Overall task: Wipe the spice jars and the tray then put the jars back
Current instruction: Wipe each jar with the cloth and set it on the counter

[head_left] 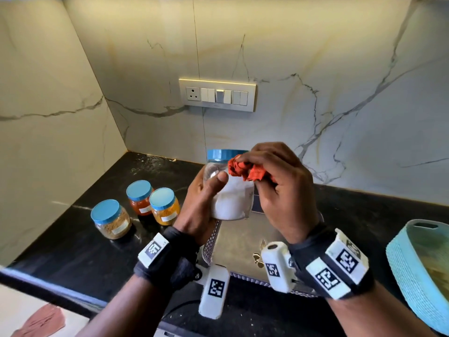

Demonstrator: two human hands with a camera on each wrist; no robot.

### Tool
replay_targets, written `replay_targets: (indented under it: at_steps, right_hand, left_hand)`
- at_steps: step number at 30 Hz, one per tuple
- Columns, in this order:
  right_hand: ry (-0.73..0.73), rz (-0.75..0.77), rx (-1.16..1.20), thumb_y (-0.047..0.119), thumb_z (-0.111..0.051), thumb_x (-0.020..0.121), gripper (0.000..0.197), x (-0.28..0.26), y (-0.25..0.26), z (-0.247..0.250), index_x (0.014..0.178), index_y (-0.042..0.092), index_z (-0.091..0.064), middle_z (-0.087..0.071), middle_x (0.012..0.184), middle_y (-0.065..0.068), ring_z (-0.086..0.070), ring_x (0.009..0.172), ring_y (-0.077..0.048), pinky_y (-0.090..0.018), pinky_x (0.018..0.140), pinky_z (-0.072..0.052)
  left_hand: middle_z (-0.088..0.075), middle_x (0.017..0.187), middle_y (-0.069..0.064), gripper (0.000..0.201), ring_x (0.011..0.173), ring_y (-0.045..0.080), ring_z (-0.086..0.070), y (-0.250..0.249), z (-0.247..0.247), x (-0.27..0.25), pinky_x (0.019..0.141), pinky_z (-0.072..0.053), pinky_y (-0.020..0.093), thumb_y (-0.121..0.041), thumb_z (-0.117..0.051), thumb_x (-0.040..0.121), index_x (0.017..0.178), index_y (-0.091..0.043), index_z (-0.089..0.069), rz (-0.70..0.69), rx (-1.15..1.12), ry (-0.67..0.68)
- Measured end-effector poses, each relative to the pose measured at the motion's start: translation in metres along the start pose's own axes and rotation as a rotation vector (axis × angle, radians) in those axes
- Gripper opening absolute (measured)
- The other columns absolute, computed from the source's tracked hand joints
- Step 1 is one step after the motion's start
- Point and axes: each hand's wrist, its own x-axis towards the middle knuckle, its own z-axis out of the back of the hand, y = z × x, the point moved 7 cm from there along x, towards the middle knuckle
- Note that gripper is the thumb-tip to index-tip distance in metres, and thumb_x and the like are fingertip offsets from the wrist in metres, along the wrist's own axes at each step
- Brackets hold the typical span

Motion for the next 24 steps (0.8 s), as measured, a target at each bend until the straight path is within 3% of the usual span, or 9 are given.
replay_targets:
  at_steps: [4,7,9,12,15,18,21,24]
  right_hand:
    - [0.042,-0.03,0.108,-0.02,-0.064,0.077,0.038,-0.005,-0.008,-0.006,0.105,0.004,-0.073,-0.067,0.105,-0.007,-0.064,0.105,-0.02,-0.036,0.092,-0.053]
    - [0.02,-0.265,0.273,-0.014,-0.062,0.082,0.037,-0.017,-0.031,-0.016,0.108,0.012,-0.069,-0.069,0.106,0.001,-0.067,0.099,-0.017,-0.046,0.084,-0.058]
    - [0.009,-0.316,0.282,-0.012,-0.062,0.083,0.037,-0.021,-0.035,-0.02,0.108,0.015,-0.069,-0.07,0.105,0.004,-0.068,0.097,-0.015,-0.049,0.082,-0.059]
    - [0.046,-0.161,0.188,-0.015,-0.066,0.081,0.035,-0.016,-0.017,-0.022,0.107,0.007,-0.071,-0.07,0.106,-0.002,-0.066,0.103,-0.015,-0.036,0.091,-0.057]
    - [0.107,-0.051,0.133,-0.018,-0.07,0.078,0.037,-0.009,-0.003,-0.033,0.107,0.006,-0.073,-0.07,0.107,-0.005,-0.066,0.105,-0.015,-0.03,0.094,-0.055]
    - [0.149,-0.014,0.125,-0.018,-0.07,0.075,0.04,-0.008,0.005,-0.052,0.107,0.006,-0.073,-0.07,0.108,-0.005,-0.065,0.104,-0.013,-0.027,0.095,-0.053]
    - [0.17,-0.038,0.212,-0.016,-0.065,0.077,0.037,-0.008,0.012,-0.07,0.106,0.005,-0.073,-0.07,0.106,-0.004,-0.065,0.103,-0.015,-0.029,0.093,-0.054]
    - [0.173,-0.084,0.247,-0.012,-0.062,0.078,0.037,-0.008,0.017,-0.091,0.109,0.006,-0.071,-0.069,0.107,-0.005,-0.065,0.104,-0.017,-0.026,0.093,-0.052]
  left_hand:
    - [-0.064,0.124,0.028,0.086,0.108,0.037,-0.064,-0.002,0.008,-0.001,0.089,-0.054,0.051,-0.053,-0.087,0.07,0.132,-0.002,-0.056,0.021,-0.034,-0.022]
    - [-0.066,0.129,0.025,0.1,0.11,0.035,-0.067,-0.003,0.011,-0.005,0.087,-0.059,0.047,-0.057,-0.087,0.067,0.142,-0.002,-0.051,0.097,-0.08,-0.021]
    - [-0.064,0.134,0.024,0.098,0.115,0.034,-0.067,-0.004,0.014,-0.008,0.09,-0.058,0.047,-0.056,-0.085,0.071,0.146,-0.003,-0.049,0.113,-0.077,0.004]
    - [-0.062,0.139,0.022,0.094,0.125,0.037,-0.062,-0.017,0.024,-0.013,0.103,-0.053,0.052,-0.053,-0.085,0.075,0.147,-0.006,-0.048,0.126,0.074,0.034]
    - [-0.075,0.121,0.01,0.064,0.112,0.028,-0.072,-0.029,0.04,-0.018,0.088,-0.06,0.039,-0.037,-0.087,0.078,0.131,-0.014,-0.059,0.171,0.255,0.011]
    - [-0.079,0.101,-0.001,0.039,0.092,0.013,-0.075,-0.044,0.052,-0.026,0.069,-0.058,0.022,-0.028,-0.076,0.082,0.119,-0.02,-0.064,0.167,0.395,-0.033]
    - [-0.075,0.1,0.009,0.049,0.084,0.012,-0.072,-0.063,0.074,-0.029,0.062,-0.055,0.019,-0.022,-0.084,0.083,0.124,-0.004,-0.062,0.134,0.51,-0.067]
    - [-0.073,0.111,0.015,0.068,0.098,0.02,-0.072,-0.08,0.096,-0.031,0.076,-0.058,0.028,-0.033,-0.088,0.072,0.127,-0.005,-0.06,0.12,0.562,-0.071]
